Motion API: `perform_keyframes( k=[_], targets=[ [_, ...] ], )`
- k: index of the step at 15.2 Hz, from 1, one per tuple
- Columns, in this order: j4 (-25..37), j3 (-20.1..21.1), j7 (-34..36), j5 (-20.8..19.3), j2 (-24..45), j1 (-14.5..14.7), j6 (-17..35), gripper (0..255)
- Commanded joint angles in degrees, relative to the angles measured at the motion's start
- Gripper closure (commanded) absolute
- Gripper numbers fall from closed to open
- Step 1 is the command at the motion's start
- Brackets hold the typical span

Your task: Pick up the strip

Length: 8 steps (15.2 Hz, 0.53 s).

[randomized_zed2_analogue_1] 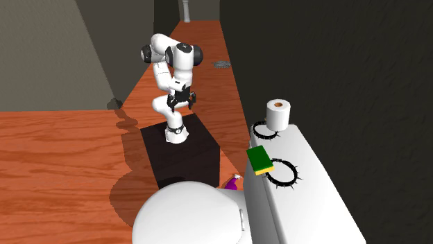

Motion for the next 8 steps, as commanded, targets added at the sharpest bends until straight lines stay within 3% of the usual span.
perform_keyframes(
  k=[1,8],
  targets=[
    [0.0,0.0,0.0,0.0,0.0,0.0,0.0,0],
    [8.1,3.3,3.1,3.3,12.5,1.2,6.9,0]
  ],
)
